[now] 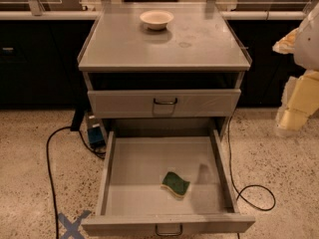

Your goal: Pick sponge from middle drawer and place on counter

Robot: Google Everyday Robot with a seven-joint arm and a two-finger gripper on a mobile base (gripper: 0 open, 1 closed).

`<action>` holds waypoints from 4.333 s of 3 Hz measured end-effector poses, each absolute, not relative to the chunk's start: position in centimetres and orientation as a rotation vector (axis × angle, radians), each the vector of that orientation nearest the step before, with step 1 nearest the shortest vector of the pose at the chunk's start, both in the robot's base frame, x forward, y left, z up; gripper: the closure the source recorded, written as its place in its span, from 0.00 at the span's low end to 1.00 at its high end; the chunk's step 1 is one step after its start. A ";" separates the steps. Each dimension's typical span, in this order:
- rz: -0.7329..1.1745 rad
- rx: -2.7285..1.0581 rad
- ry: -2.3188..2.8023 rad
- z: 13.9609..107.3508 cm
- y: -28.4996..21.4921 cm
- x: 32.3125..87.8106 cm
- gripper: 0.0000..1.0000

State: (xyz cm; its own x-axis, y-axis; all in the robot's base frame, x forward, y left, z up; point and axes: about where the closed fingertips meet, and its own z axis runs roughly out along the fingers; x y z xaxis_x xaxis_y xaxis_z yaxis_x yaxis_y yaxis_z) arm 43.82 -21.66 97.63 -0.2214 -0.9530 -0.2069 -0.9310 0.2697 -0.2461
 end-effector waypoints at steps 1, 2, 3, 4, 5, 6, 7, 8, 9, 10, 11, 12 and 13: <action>-0.099 -1.723 2.229 97.6 -21.6 43.8 0.00; -0.046 -1.734 2.208 94.9 -20.9 44.6 0.00; -0.006 -1.757 2.177 89.8 -19.7 46.4 0.00; 0.030 -1.778 2.151 83.8 -18.4 48.7 0.00; 0.103 -1.753 2.164 77.5 -18.4 50.5 0.00; 0.196 -1.738 2.197 70.3 -18.9 51.4 0.00; 0.197 -1.738 2.197 70.3 -18.8 51.4 0.00; 0.240 -1.736 2.188 68.3 -17.6 51.0 0.00; 0.298 -1.725 2.192 65.5 -15.7 50.2 0.00; 0.303 -1.707 2.221 63.2 -14.3 49.7 0.00; 0.304 -1.694 2.249 61.5 -13.5 49.2 0.00; 0.331 -1.683 2.311 58.2 -12.9 48.0 0.00; 0.429 -1.638 2.347 55.3 -13.0 47.5 0.00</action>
Offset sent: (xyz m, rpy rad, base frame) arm 0.0229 0.0203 -0.0824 0.0953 0.0520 0.0603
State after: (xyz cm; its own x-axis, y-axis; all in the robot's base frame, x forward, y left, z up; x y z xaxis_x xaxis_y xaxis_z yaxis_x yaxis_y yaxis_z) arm 47.48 -12.99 55.27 -0.3389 -0.8675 -0.3640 -0.9402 0.3261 0.0983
